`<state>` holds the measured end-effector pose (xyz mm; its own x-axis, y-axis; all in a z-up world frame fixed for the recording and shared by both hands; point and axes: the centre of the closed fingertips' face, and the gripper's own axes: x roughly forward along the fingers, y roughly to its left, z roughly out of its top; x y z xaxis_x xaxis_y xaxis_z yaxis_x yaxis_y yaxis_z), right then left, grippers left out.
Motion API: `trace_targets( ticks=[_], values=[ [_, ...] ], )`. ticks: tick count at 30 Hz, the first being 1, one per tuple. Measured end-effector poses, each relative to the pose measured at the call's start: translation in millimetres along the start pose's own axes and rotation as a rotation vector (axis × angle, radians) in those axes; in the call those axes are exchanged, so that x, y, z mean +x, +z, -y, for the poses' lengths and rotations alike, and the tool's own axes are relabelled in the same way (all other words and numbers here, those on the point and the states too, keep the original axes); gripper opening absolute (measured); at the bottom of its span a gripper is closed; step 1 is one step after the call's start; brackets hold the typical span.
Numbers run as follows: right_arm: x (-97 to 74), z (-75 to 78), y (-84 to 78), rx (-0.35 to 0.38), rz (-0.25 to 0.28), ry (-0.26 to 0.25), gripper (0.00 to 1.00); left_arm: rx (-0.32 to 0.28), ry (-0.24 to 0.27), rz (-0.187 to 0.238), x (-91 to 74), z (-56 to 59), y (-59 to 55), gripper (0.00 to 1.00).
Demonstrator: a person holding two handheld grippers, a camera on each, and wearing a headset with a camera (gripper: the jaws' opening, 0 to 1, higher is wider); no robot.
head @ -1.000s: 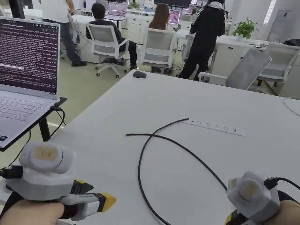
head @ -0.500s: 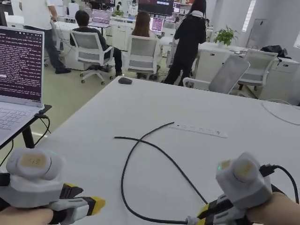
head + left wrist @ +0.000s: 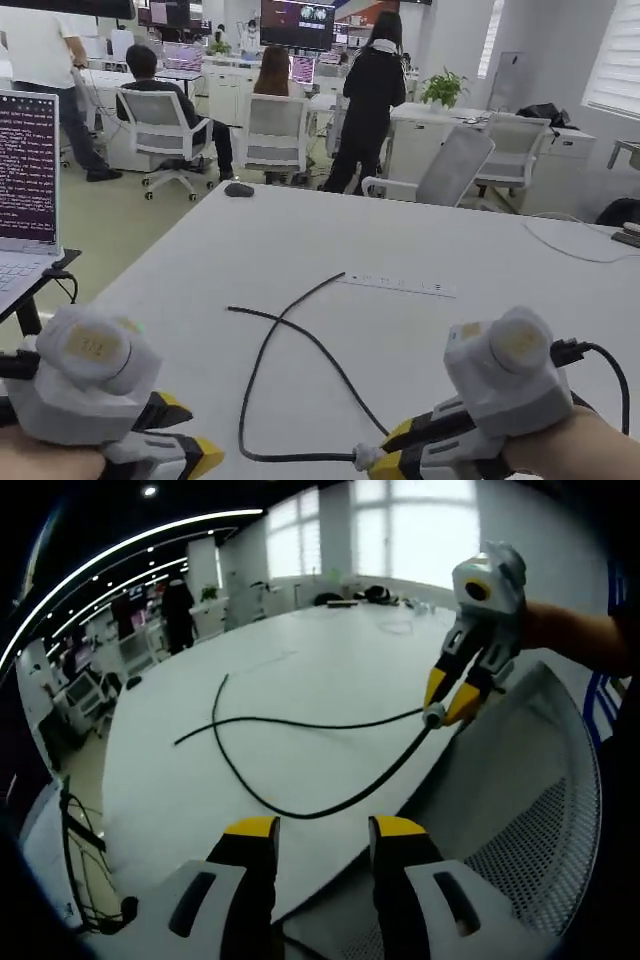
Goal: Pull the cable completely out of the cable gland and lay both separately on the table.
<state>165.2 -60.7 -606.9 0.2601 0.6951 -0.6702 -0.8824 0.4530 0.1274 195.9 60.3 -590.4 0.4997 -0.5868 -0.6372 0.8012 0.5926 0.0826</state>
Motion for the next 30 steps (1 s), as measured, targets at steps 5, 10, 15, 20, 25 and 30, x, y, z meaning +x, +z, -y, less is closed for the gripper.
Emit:
trace_targets(
  ticks=[5,10,15,20,25,30],
  values=[
    [-11.9,-8.7,12.9,0.032,0.061,-0.011,0.13,0.275,-0.137,0.031,10.0,49.7,37.7,0.41],
    [-20.7,-17.2,18.1,0.041,0.064,-0.024,0.13,0.440,-0.184,0.065,18.6,80.9,56.7,0.43],
    [-26.6,-25.9,18.1,0.053,0.032,-0.023,0.13,0.579,-0.228,0.124,16.3,107.1,73.3,0.35],
    [-29.0,-32.7,19.8,0.075,0.024,0.002,0.13,0.728,-0.219,0.100,18.5,116.2,74.8,0.32],
    [-30.0,-40.6,20.6,0.085,0.024,0.038,0.13,0.782,-0.228,0.073,20.3,121.3,67.3,0.25],
    [-29.7,-45.8,21.1,0.097,0.019,0.068,0.13,0.823,-0.237,0.055,20.4,122.0,63.3,0.18]
  ],
)
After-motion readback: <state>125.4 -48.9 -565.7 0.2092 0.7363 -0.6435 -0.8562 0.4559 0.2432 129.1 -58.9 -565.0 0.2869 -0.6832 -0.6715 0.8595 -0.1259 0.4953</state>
